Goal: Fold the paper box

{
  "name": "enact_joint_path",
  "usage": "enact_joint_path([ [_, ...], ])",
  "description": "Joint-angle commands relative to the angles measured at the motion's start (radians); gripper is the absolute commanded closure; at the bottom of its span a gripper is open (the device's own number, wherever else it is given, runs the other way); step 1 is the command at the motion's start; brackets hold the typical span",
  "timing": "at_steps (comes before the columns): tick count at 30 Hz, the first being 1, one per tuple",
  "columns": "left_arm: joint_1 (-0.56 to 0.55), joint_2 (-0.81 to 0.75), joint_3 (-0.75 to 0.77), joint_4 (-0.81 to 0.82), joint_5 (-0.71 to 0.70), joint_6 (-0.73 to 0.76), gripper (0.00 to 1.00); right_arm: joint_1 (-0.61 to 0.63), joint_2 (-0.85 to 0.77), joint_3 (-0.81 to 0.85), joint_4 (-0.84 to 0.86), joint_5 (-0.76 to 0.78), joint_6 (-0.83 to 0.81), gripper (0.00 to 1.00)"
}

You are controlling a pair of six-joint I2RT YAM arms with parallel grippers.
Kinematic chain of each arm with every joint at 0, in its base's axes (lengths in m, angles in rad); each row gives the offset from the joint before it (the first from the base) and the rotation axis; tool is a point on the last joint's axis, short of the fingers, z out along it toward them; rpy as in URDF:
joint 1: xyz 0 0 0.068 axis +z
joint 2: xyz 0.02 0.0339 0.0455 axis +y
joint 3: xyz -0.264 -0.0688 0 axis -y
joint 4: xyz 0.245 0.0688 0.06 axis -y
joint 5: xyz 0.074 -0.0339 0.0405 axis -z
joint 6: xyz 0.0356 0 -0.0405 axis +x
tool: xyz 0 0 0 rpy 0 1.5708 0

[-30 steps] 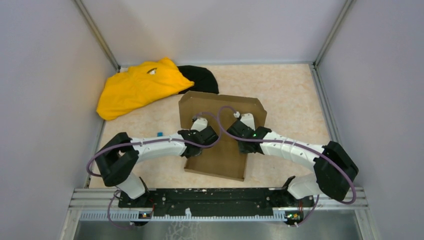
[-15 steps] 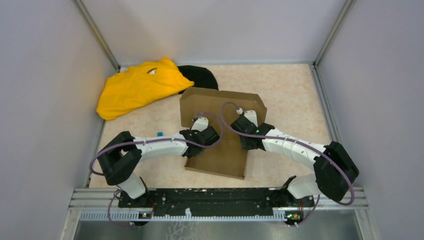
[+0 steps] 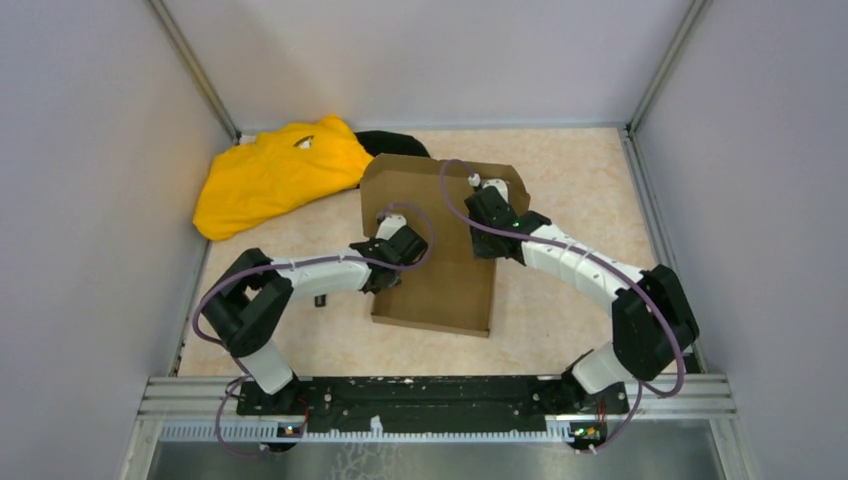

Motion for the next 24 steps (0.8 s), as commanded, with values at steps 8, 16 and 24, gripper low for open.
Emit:
enact_joint_path([
  [8, 0.029, -0.04, 0.106, 0.07, 0.155, 0.098, 0.31, -0.041, 0.067, 0.213, 0.042, -0.06, -0.118, 0.62],
  [16, 0.026, -0.213, 0.071, 0.021, 0.177, 0.09, 0.19, -0.041, -0.007, 0.26, 0.0, -0.124, -0.126, 0.62],
  [24, 0.026, -0.392, 0.075, -0.102, 0.137, 0.044, 0.06, -0.04, -0.157, 0.184, -0.043, -0.256, -0.137, 0.59],
])
